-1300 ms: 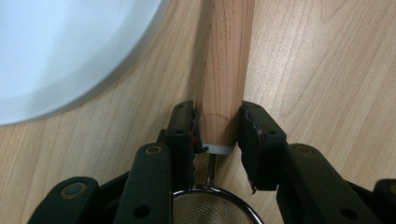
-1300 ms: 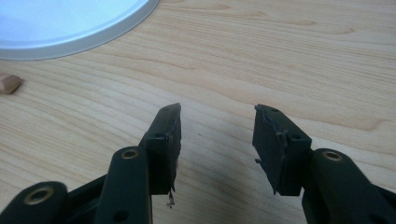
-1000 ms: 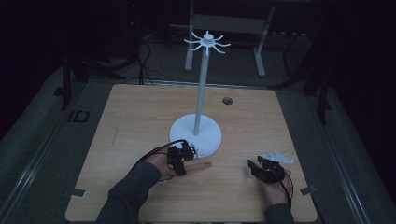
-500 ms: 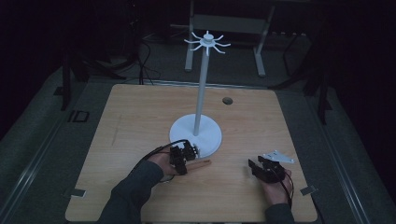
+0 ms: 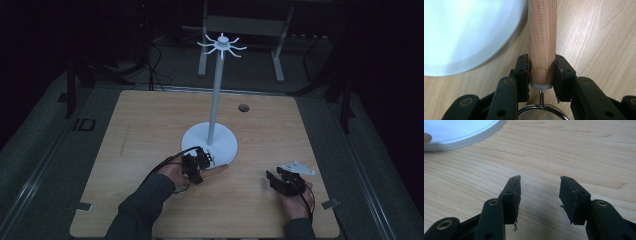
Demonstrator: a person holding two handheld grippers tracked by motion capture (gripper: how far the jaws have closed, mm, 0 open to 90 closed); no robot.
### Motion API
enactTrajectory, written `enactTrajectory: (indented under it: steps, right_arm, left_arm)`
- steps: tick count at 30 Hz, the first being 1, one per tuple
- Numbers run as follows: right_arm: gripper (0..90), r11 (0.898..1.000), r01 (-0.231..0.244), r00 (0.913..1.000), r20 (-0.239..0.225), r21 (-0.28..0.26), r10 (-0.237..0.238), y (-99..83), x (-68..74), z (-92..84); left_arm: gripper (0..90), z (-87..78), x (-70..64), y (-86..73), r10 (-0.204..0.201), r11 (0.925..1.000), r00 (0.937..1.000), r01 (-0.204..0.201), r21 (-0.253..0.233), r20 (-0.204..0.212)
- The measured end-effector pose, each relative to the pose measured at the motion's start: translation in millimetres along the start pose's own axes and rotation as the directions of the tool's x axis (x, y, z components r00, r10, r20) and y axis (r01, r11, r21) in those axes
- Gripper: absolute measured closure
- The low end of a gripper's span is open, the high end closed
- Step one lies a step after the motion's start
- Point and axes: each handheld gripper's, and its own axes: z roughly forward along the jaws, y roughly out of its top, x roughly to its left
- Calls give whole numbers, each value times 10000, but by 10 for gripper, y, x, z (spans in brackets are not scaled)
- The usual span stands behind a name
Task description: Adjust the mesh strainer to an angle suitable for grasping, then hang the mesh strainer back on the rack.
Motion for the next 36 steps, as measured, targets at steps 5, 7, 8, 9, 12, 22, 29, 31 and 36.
enactTrajectory:
  steps: [5,7,8,9,12,22,29,31,36]
  right_arm:
    - [511,10000,-47,10000,41,-17,47,-1,-4,-3]
    - [507,10000,-55,10000,75,-4,55,-3,-8,2]
    - [507,10000,-50,10000,84,0,50,-4,-7,3]
    - [506,10000,-47,9999,90,4,47,-5,-6,2]
    - [506,10000,-47,9999,97,-19,47,-4,-4,0]
    - [507,10000,-11,9999,120,-26,12,-9,16,3]
    - [506,9999,128,9998,159,-22,-128,-11,26,8]
    - [507,9999,134,9998,159,-22,-134,-11,27,8]
    - [506,9999,170,9997,192,-27,-169,-11,31,8]
  left_arm:
    - [688,-67,-8,0,-236,9988,9991,221,-431,-356]
    - [689,-114,-6,3,-436,9965,9971,389,-736,-627]
    - [689,-114,-6,3,-436,9965,9971,389,-736,-627]
    - [689,-140,-8,7,-555,9947,9958,489,-899,-724]
    - [689,-183,-20,15,-662,9919,9941,562,-1137,-861]
    - [689,-310,-57,53,-1003,9784,9885,773,-1919,-1135]
    - [689,-371,-85,94,-1415,9628,9797,1028,-2499,-1422]
    - [690,-397,-90,104,-1553,9575,9766,1118,-2660,-1485]
    - [690,-458,-111,121,-1763,9463,9720,1240,-2985,-1553]
